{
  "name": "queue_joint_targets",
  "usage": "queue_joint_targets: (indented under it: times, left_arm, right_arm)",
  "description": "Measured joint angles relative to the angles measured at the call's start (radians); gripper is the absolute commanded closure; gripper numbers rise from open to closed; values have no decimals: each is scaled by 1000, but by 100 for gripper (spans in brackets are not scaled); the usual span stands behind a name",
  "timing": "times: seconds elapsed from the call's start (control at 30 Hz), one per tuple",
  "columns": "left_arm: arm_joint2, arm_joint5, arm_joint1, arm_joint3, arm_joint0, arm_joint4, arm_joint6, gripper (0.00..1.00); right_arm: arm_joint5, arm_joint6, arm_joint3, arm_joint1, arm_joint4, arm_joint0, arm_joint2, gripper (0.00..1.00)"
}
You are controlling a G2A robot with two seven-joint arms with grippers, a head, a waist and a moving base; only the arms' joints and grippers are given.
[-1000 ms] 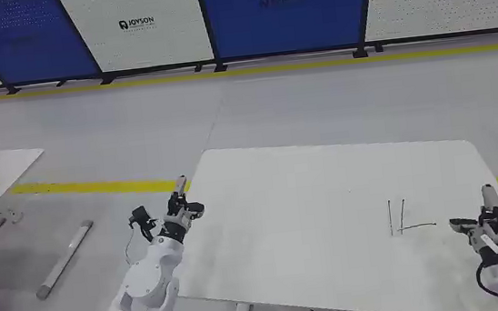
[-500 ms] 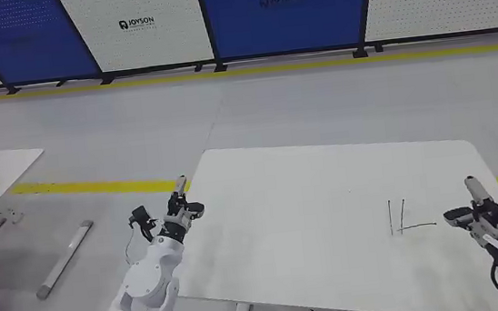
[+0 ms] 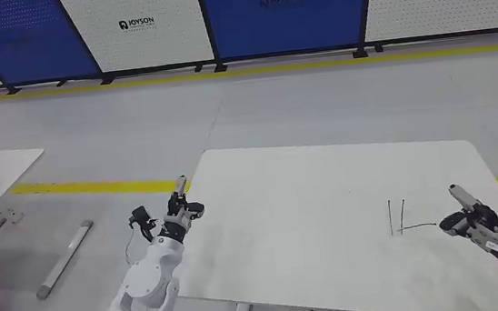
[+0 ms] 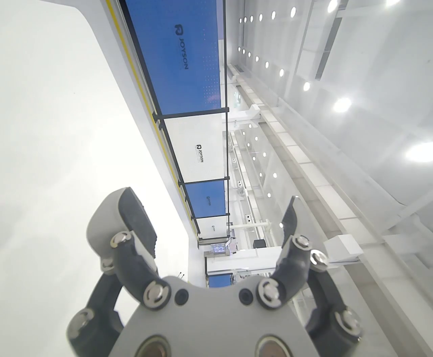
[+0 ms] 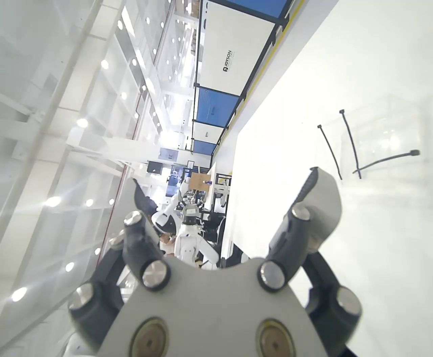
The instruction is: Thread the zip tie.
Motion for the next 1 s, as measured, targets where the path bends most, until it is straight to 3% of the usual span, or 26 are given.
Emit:
queue_joint_targets:
  times: [0.07, 0.2, 0.3, 0.43, 0.57, 0.67, 0.87, 1.0]
  left_arm:
    - [0, 0, 0, 0, 0, 0, 0, 0]
    - [0, 0, 0, 0, 0, 0, 0, 0]
    - [0, 0, 0, 0, 0, 0, 0, 0]
    - [0, 0, 0, 0, 0, 0, 0, 0]
    - [0, 0, 0, 0, 0, 0, 0, 0]
    - [0, 0, 0, 0, 0, 0, 0, 0]
    - [0, 0, 0, 0, 0, 0, 0, 0]
    - [0, 0, 0, 0, 0, 0, 0, 0]
  right_arm:
    - [33, 60, 32, 6, 26, 36, 5, 0]
    - [89, 297, 96, 24, 161, 125, 74, 0]
    - [131, 419, 129, 40, 152, 179, 93, 0]
    - [203, 561, 216, 64, 73, 278, 61, 0]
    - [212, 564, 350, 77, -20, 386, -10, 0]
    - [211, 531, 429, 79, -53, 432, -59, 0]
    - [211, 537, 538, 83, -54, 469, -122, 0]
    - [211, 540, 549, 84, -52, 469, -133, 0]
